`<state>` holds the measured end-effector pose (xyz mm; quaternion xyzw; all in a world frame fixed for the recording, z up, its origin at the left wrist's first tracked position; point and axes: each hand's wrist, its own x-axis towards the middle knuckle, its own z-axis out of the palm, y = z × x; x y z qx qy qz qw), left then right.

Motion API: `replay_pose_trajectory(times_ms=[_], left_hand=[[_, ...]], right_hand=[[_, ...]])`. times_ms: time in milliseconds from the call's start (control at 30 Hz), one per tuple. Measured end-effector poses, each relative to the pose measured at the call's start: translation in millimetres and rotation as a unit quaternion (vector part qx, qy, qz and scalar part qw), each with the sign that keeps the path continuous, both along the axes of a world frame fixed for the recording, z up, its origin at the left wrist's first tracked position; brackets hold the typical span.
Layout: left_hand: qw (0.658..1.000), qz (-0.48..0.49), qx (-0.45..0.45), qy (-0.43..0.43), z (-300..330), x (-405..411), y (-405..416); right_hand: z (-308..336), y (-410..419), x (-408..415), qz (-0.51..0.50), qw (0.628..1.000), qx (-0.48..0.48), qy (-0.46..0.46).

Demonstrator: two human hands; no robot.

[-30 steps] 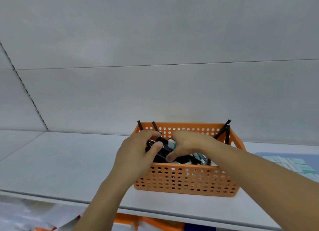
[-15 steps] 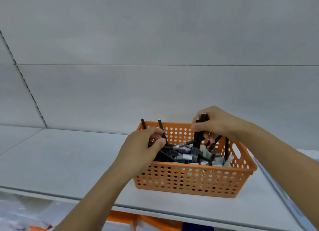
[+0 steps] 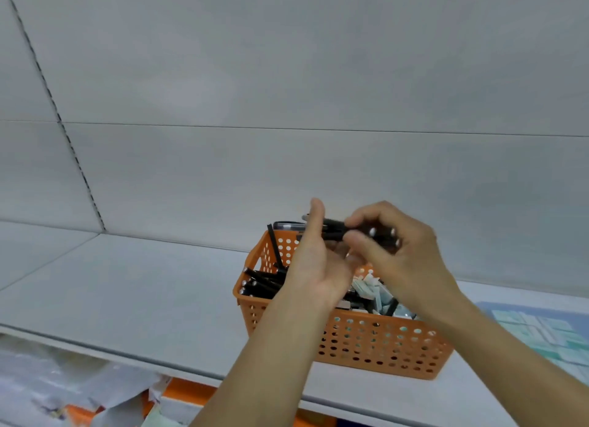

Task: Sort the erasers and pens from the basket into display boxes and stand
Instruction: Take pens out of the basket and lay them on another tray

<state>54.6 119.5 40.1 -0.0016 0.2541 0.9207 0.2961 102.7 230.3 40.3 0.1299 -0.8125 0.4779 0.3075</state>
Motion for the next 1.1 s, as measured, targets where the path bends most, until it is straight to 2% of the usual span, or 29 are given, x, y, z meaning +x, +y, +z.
replay_pose_trajectory(times_ms=[100,167,300,433,500,600,700,767,867,1000,1100], left_hand=[[0.997,0.064,-0.015,-0.03,-3.7,-6.2,0.9],[0.994,0.096,-0.031,-0.03,-7.5,-10.1,-1.1],[0.987,0.15,-0.007,-0.051,-12.9,-16.8,-3.2],[0.99,0.133,0.028,-0.044,-16.3,-7.7,10.9],[0.991,0.125,0.035,-0.035,-14.9,-2.7,10.8],[0.983,0.18,0.004,-0.022,-11.0,-10.4,-10.7],[0.975,0.219,-0.039,-0.007,-13.9,-20.9,-38.1],[0.971,0.226,-0.074,0.006,-19.2,-23.4,-49.9],[0.966,0.24,-0.089,0.012,-23.9,-25.1,-60.1],[0.966,0.25,-0.061,-0.004,-23.9,-23.9,-62.0],[0.968,0.244,-0.055,-0.011,-25.5,-23.1,-61.4]], right_hand=[[-18.2,0.7,1.0,0.019,0.991,0.132,-0.002],[-21.5,4.9,1.4,0.016,0.99,0.142,0.002],[-18.4,6.3,2.1,-0.048,0.998,0.046,-0.01],[-16.9,-15.9,-11.2,-0.007,0.985,-0.147,-0.09],[-13.8,-21.2,-18.6,0.005,0.981,-0.161,-0.109],[-4.8,-0.1,-30.2,0.006,0.976,-0.097,-0.196],[-9.8,24.6,-48.2,-0.009,0.934,0.136,-0.329],[-17.6,25.8,-61.3,0.006,0.896,0.253,-0.365],[-22.5,11.5,-81.9,0.032,0.887,0.281,-0.364],[-37.0,-14.0,-105.9,0.081,0.874,0.252,-0.407],[-50.6,-20.9,-113.6,0.057,0.887,0.289,-0.354]])
